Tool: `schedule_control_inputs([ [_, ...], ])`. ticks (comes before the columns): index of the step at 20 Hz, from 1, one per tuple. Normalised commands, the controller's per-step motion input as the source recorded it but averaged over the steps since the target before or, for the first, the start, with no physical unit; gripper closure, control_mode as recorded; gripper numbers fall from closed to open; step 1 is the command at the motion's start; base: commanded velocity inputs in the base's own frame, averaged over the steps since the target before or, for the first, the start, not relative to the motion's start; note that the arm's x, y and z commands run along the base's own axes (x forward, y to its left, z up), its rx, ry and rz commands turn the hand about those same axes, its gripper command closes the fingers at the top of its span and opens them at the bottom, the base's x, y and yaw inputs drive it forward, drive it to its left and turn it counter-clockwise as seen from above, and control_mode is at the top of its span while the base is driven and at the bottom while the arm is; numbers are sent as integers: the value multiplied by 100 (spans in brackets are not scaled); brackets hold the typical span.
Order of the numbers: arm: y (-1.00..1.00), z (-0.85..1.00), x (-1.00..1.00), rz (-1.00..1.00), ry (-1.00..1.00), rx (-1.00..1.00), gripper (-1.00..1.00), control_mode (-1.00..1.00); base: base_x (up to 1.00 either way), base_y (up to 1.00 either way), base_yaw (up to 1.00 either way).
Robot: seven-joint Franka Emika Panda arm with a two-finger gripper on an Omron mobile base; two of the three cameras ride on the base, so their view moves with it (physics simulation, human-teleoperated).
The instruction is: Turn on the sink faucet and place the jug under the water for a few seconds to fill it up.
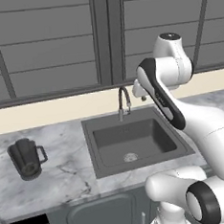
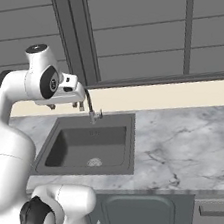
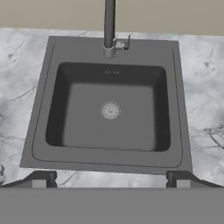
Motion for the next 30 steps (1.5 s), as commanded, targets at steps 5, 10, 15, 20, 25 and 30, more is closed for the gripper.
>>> schedule_control_inputs([
  [5,0,0,0,0,0,0,-100,100,0,0,0],
  [10,0,0,0,0,0,0,-100,100,1,-1,0],
  [15,-48,-40,0,10,-32,1,-100,-100,0,0,0],
  [20,-52,-42,11,32,-63,3,-100,-100,0,0,0],
  [25,-43,-17,41,38,-49,6,-100,-100,0,0,0],
  [30,-52,0,23,33,-14,3,-100,-100,0,0,0],
])
